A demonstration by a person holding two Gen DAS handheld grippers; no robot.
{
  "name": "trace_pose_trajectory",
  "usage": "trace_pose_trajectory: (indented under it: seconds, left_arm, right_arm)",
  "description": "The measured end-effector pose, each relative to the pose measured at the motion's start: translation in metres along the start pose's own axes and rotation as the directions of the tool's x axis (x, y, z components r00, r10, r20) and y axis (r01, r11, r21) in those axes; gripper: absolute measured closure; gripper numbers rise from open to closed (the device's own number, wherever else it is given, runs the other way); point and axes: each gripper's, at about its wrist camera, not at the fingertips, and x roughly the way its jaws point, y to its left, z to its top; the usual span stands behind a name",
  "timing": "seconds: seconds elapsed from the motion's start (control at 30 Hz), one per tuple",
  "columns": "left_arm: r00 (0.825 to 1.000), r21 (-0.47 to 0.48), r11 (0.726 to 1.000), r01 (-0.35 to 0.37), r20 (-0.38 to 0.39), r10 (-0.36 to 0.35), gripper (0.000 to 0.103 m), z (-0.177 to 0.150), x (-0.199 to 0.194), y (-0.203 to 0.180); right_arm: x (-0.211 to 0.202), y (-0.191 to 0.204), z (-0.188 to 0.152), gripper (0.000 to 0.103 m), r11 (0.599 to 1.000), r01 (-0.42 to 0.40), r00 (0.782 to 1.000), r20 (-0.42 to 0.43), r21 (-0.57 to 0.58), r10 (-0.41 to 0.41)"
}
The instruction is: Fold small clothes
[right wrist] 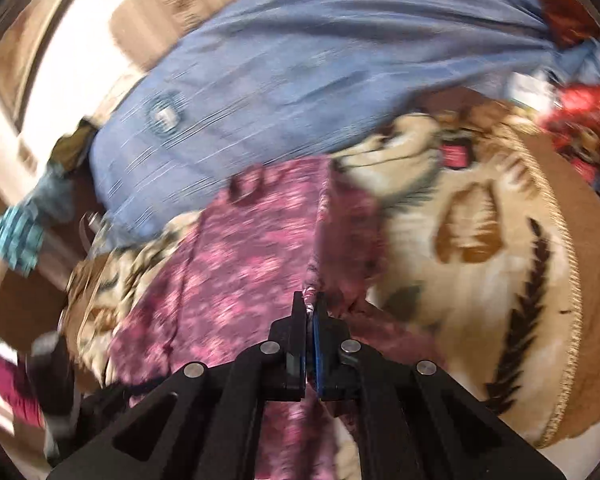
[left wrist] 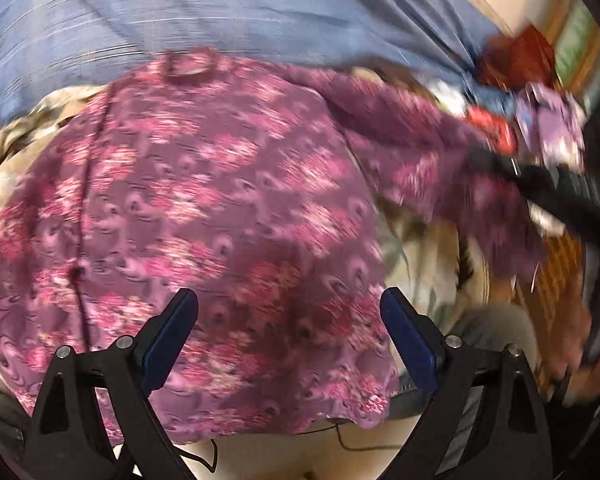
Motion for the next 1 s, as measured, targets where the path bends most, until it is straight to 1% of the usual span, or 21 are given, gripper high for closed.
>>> trace_pose_trajectory:
  seconds: [0.1,0.17,0.2,0.23,0.3,0.33,0.4,0.43,0.47,0.5,0.53,0.6,0.7,0.77,0.8,0.83,0.87,0.9,0.93,0.97,1.0]
  left_arm:
    - [0.999,-0.091,0.995,-0.039,0.017,0.04,0.009,0.0,-0.01,0.038]
    - [0.999,-0.138,0.989,-0.046,0.011,0.048,0.009,-0.004,-0.01,0.058]
    - [0.999,-0.181,0.983,-0.04,0.004,0.041,0.009,-0.008,-0.01,0.071]
    - [0.999,-0.202,0.979,-0.032,0.005,0.033,0.009,-0.01,-0.01,0.078]
    - [1.0,-0.249,0.969,-0.013,0.007,0.015,0.009,-0.018,-0.007,0.093]
    - [1.0,-0.261,0.965,-0.01,0.002,0.011,0.009,-0.022,-0.004,0.098]
    - [1.0,-0.273,0.962,-0.003,-0.013,-0.001,0.009,-0.028,0.002,0.106]
    - [1.0,-0.273,0.962,0.006,-0.017,-0.011,0.009,-0.03,0.004,0.108]
    - [0.999,-0.272,0.962,0.023,-0.018,-0.029,0.009,-0.031,0.005,0.109]
    - [0.998,-0.263,0.964,0.048,-0.018,-0.054,0.009,-0.031,0.007,0.108]
    - [0.997,-0.254,0.965,0.061,-0.023,-0.069,0.009,-0.028,0.01,0.107]
    - [0.994,-0.231,0.969,0.091,-0.043,-0.104,0.009,-0.018,0.019,0.101]
    - [0.984,-0.175,0.977,0.122,-0.105,-0.141,0.009,-0.003,0.047,0.086]
    - [0.978,-0.185,0.972,0.148,-0.116,-0.171,0.01,-0.001,0.066,0.083]
    - [0.971,-0.198,0.963,0.181,-0.12,-0.207,0.015,-0.002,0.075,0.082]
    - [0.965,-0.21,0.955,0.209,-0.116,-0.237,0.025,-0.005,0.081,0.081]
    - [0.959,-0.222,0.946,0.234,-0.11,-0.263,0.029,-0.01,0.086,0.081]
    - [0.956,-0.223,0.941,0.256,-0.087,-0.281,0.03,-0.016,0.088,0.08]
    - [0.958,-0.215,0.941,0.26,-0.065,-0.279,0.03,-0.019,0.086,0.079]
    - [0.961,-0.208,0.944,0.256,-0.048,-0.271,0.032,-0.021,0.084,0.078]
    - [0.965,-0.207,0.947,0.244,-0.046,-0.259,0.049,-0.022,0.082,0.076]
  right_arm:
    - [0.009,0.04,-0.011,0.1,0.995,-0.079,0.996,-0.039,-0.058,0.076]
    - [0.028,0.066,-0.019,0.1,0.989,-0.12,0.991,-0.076,-0.087,0.114]
    - [0.04,0.077,-0.023,0.098,0.986,-0.142,0.986,-0.102,-0.089,0.132]
    - [0.054,0.088,-0.029,0.096,0.982,-0.171,0.979,-0.13,-0.086,0.159]
    - [0.086,0.103,-0.044,0.096,0.97,-0.225,0.961,-0.185,-0.091,0.205]
    - [0.106,0.105,-0.053,0.095,0.968,-0.236,0.951,-0.224,-0.082,0.213]
    - [0.122,0.093,-0.066,0.094,0.976,-0.214,0.939,-0.28,-0.029,0.198]
    - [0.122,0.084,-0.066,0.092,0.981,-0.196,0.936,-0.295,0.009,0.19]
    - [0.118,0.078,-0.062,0.088,0.981,-0.19,0.94,-0.284,0.025,0.189]
    - [0.111,0.072,-0.056,0.072,0.983,-0.181,0.948,-0.262,0.032,0.183]
    - [0.099,0.066,-0.048,0.048,0.986,-0.166,0.959,-0.226,0.029,0.169]
    - [0.084,0.055,-0.026,0.026,0.992,-0.127,0.979,-0.16,0.006,0.127]
    - [0.086,0.029,0.017,0.026,0.999,-0.046,0.994,-0.103,0.026,0.048]
    - [0.104,0.003,0.038,0.026,0.997,0.007,0.995,-0.098,0.081,0.001]
    - [0.119,-0.013,0.046,0.027,0.992,0.034,0.994,-0.107,0.12,-0.021]
    - [0.134,-0.028,0.049,0.032,0.985,0.047,0.993,-0.117,0.166,-0.028]
    - [0.142,-0.039,0.047,0.036,0.979,0.043,0.993,-0.116,0.199,-0.02]
    - [0.148,-0.049,0.042,0.041,0.971,0.033,0.993,-0.114,0.235,-0.006]
    - [0.155,-0.061,0.034,0.042,0.96,0.014,0.993,-0.116,0.278,0.019]
    - [0.157,-0.069,0.028,0.042,0.955,0.013,0.992,-0.126,0.296,0.026]
    - [0.162,-0.074,0.024,0.042,0.951,0.017,0.989,-0.144,0.309,0.029]
